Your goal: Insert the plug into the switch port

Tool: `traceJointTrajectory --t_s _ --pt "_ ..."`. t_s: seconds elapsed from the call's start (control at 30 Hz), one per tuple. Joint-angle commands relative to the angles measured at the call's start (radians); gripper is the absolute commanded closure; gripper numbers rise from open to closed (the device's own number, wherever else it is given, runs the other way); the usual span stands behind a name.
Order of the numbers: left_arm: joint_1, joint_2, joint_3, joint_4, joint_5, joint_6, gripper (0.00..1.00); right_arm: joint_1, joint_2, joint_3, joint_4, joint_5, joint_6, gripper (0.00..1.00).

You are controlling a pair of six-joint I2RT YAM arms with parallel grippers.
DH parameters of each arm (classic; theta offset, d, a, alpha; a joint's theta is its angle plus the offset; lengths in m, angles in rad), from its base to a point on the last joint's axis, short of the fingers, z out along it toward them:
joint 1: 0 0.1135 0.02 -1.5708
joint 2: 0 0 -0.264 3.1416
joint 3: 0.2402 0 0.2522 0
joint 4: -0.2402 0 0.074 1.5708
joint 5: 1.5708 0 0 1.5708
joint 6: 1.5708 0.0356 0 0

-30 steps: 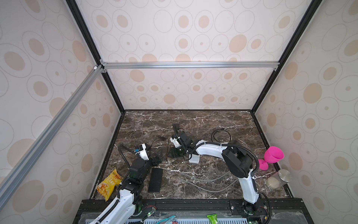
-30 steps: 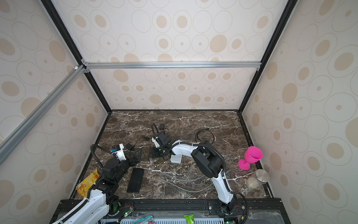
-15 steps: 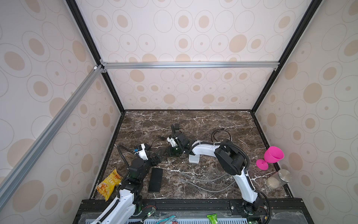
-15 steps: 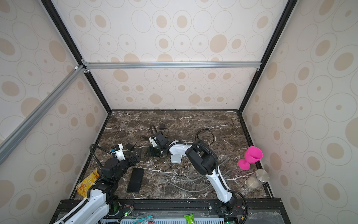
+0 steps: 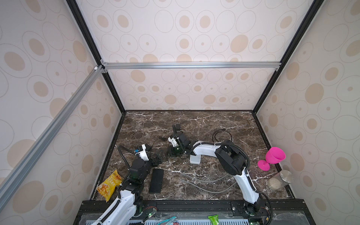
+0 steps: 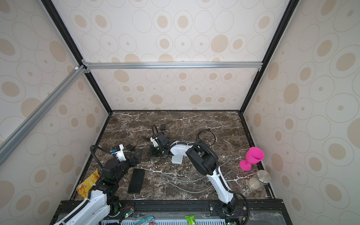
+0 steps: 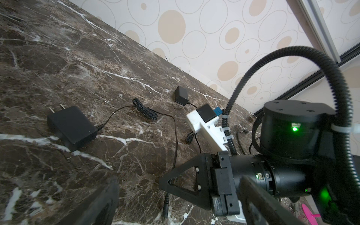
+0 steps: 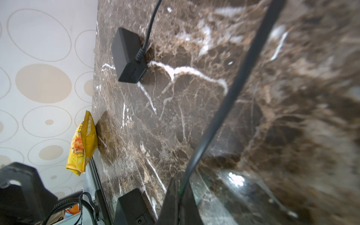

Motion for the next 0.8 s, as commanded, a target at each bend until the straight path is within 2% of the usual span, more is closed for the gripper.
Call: traceJointTrajectory --t_s 0.0,0.1,0.27,0.37,0.47,0.53,0.77 --pt "0.008 0.004 -0.006 0.037 0.022 -0.012 0.02 -0.045 -0.01 0.068 0.017 -0.022 -0.014 1.0" --pt "0.01 0.048 0.003 0.073 0.041 -0.005 0.02 -0.07 0.011 0.065 0.113 -0.064 0.004 1.0" --pt "0.012 0.188 0.052 0.116 0.078 0.011 0.02 -0.088 0.025 -0.046 0.333 -0.132 0.03 1.0" --pt "0.009 0.296 0.093 0.146 0.112 0.026 0.02 -0.114 0.034 -0.06 0.382 -0.232 0.027 1.0" --pt "0.007 0.393 0.138 0.174 0.144 0.035 0.03 -0.142 0.011 -0.106 0.376 -0.258 -0.038 1.0" --pt "0.0 0.454 0.17 0.176 0.158 0.042 0.06 -0.166 0.004 -0.131 0.397 -0.275 -0.039 1.0" --pt "-0.07 0.641 0.307 0.125 0.233 0.107 0.22 -0.236 0.005 -0.241 0.688 -0.315 0.153 1.0"
